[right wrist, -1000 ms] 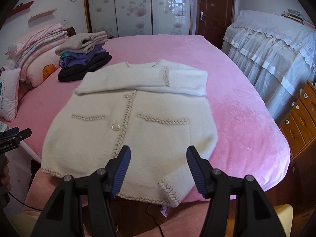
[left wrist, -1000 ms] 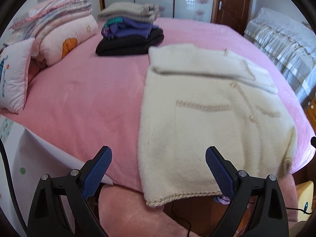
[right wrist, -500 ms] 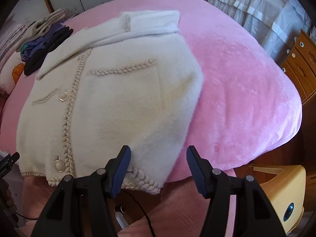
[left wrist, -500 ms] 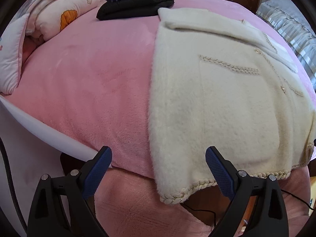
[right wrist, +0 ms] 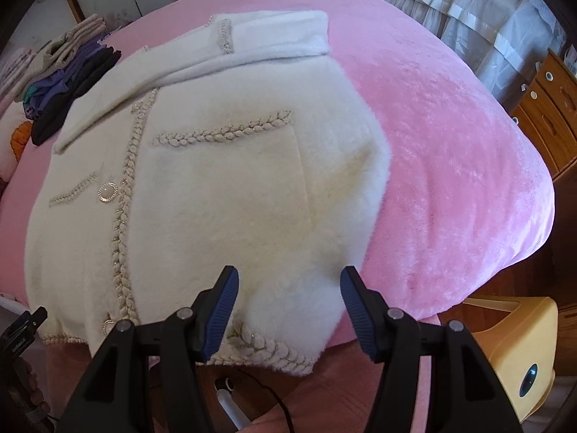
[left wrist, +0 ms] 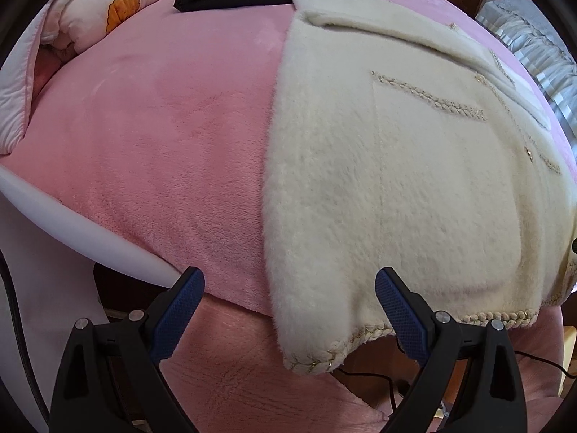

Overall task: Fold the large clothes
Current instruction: 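Grasp the braided hem with the left tool while the right tool grasps it too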

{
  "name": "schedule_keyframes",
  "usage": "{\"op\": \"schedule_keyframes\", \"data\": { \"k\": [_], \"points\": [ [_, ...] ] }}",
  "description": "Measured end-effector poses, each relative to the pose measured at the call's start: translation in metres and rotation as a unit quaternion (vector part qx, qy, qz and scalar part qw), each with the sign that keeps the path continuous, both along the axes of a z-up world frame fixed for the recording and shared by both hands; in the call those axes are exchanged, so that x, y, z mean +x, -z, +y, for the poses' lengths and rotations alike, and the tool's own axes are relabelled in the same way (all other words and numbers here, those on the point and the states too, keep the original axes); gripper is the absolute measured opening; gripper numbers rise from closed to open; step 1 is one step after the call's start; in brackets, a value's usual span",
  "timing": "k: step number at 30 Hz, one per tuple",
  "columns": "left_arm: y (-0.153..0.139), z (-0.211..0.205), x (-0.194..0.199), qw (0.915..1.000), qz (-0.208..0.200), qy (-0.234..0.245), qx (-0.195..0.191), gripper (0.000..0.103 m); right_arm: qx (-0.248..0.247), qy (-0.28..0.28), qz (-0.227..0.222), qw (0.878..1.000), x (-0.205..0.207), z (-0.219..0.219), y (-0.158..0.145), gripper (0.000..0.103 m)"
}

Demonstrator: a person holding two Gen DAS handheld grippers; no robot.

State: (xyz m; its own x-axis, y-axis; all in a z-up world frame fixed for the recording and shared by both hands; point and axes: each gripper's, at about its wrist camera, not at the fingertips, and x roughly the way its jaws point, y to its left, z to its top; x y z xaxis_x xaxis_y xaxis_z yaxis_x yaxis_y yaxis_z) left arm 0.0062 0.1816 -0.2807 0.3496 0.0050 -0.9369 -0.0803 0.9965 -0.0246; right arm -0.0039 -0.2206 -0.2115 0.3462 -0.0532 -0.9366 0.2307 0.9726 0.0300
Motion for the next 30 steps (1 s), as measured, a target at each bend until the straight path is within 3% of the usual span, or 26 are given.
{"op": "schedule_keyframes", "data": {
  "k": [5,6,8,10,12,17,25,26,28,30],
  "points": [
    [0.012,0.003,0.0,0.9995,0.021,0.01,-0.02,0.094,-0.047,-0.017,0.038,0.998,-0.008,0.001,0.016,0.058],
    [0.014,0.005,0.0,0.9993,0.023,0.011,-0.027,0.09,-0.047,-0.018,0.043,0.998,-0.012,-0.003,0.018,0.056],
    [0.021,0.009,0.001,0.9982,0.032,0.013,-0.049,0.077,-0.034,-0.024,0.051,0.998,-0.022,-0.014,0.021,0.037],
    [0.029,0.014,0.002,0.9957,0.045,0.014,-0.079,0.059,-0.013,-0.029,0.06,0.998,-0.031,-0.027,0.024,0.024],
    [0.034,0.018,0.003,0.9926,0.05,0.014,-0.11,0.054,0.012,-0.026,0.059,0.998,-0.036,-0.04,0.025,0.022],
    [0.039,0.023,0.003,0.9908,0.051,0.013,-0.125,0.054,0.105,-0.01,0.048,0.993,-0.04,-0.07,0.033,0.022],
    [0.048,0.036,-0.002,0.99,0.055,-0.005,-0.13,0.055,0.143,0.009,0.065,0.987,-0.039,-0.089,0.056,0.022],
    [0.049,0.035,-0.004,0.9901,0.054,-0.001,-0.13,0.051,0.138,0.01,0.068,0.988,-0.039,-0.085,0.058,0.022],
    [0.049,0.029,-0.003,0.9873,0.06,0.01,-0.146,0.019,0.134,0.007,0.068,0.989,-0.037,-0.084,0.061,0.021],
    [0.046,0.024,-0.001,0.9865,0.07,0.013,-0.147,0.01,0.124,-0.002,0.067,0.99,-0.038,-0.079,0.058,0.014]
  ]
}}
